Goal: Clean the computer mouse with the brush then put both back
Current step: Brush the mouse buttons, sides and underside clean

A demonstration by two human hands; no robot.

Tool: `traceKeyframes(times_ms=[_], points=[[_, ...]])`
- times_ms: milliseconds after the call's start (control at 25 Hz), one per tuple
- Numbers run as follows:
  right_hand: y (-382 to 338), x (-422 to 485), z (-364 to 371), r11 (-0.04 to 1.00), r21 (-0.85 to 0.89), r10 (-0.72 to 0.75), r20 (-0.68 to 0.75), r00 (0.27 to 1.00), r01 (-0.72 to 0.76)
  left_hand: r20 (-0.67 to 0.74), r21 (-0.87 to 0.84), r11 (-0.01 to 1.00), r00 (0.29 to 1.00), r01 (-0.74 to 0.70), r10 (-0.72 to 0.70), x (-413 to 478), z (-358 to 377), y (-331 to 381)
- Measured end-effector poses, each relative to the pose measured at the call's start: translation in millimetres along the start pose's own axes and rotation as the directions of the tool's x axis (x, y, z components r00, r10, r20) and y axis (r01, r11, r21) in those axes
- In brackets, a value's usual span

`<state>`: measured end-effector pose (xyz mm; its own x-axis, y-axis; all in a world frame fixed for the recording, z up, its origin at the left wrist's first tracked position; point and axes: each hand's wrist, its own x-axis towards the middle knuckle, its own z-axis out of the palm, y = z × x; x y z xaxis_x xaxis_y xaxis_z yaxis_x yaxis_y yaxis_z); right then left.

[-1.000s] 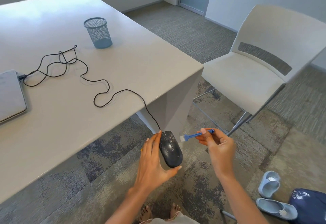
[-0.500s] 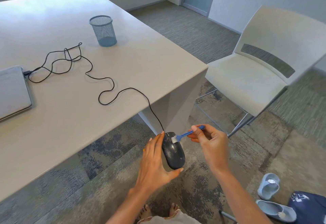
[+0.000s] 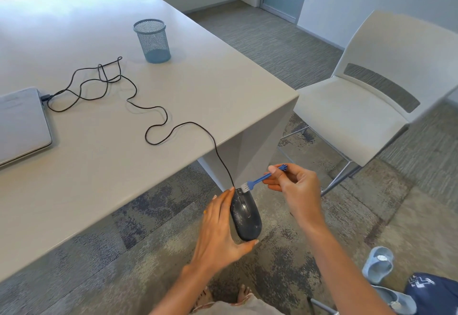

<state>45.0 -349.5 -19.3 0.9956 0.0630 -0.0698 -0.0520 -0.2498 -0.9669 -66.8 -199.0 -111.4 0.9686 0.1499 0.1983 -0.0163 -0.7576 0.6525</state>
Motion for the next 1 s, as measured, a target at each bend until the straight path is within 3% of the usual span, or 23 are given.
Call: traceKeyframes(times_ms=[160, 360, 560, 760, 1000], points=[[-0.3, -1.8, 9.1, 0.971, -0.204, -0.134, -0.025, 0.991, 0.126, 0.002, -0.002, 1.000, 1.000, -0.017, 0.017, 1.5, -1.4, 0.6], [-6.2, -0.4, 19.2, 0.999, -0.037, -0.021, 0.040, 0.999, 0.022, 0.009, -0.003, 1.000, 1.000, -0.016, 0.016, 0.9, -1.9, -1.2], [-0.6, 9.2, 11.6, 0.983, -0.171, -0.077, -0.061, 0.995, 0.065, 0.016, -0.008, 1.000, 1.000, 0.002, -0.002, -0.1, -1.8, -4.6], [-3.3, 2.5, 23.8, 0.997, 0.066, 0.033, 0.023, 0.999, -0.034, 0.021, -0.026, 0.999, 1.000, 0.019, -0.018, 4.9, -2.0, -5.1], [9.5, 14.9, 7.2, 0.983, 0.141, 0.134, -0.089, 0.987, -0.121, 0.000, -0.035, 0.999, 0.999, 0.040, -0.040, 5.2, -3.1, -8.3]])
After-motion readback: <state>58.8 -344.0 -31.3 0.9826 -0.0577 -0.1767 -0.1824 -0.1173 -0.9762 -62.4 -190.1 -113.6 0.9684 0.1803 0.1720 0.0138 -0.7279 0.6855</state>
